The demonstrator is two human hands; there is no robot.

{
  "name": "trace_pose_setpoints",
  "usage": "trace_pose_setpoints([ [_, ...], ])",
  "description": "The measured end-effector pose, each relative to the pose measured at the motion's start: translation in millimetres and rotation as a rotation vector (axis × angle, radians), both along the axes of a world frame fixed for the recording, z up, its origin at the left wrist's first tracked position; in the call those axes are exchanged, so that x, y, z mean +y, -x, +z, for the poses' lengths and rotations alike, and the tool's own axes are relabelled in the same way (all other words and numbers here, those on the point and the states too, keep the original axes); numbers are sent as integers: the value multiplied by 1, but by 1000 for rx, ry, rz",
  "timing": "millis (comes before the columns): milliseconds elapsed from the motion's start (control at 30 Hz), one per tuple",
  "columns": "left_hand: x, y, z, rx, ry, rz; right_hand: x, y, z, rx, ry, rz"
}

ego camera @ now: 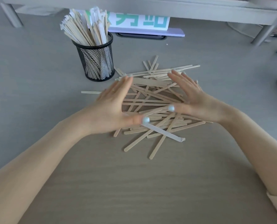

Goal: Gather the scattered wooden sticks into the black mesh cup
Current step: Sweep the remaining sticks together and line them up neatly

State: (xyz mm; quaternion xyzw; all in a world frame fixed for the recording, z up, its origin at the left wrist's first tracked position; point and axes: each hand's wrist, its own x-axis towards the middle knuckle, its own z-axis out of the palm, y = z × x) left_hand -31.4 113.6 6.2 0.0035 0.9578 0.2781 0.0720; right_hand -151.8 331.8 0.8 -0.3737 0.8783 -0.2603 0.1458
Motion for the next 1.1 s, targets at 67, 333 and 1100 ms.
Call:
trace_pose_setpoints([
  [67, 4, -4, -6, -88, 213, -121, 8, 4, -2, 48, -217, 114],
  [333, 6, 3, -16, 38, 181, -10, -7, -5, -9, 113, -151, 87],
  [1100, -9, 35, -8, 217, 397, 219, -54, 33, -16, 303, -25, 121],
])
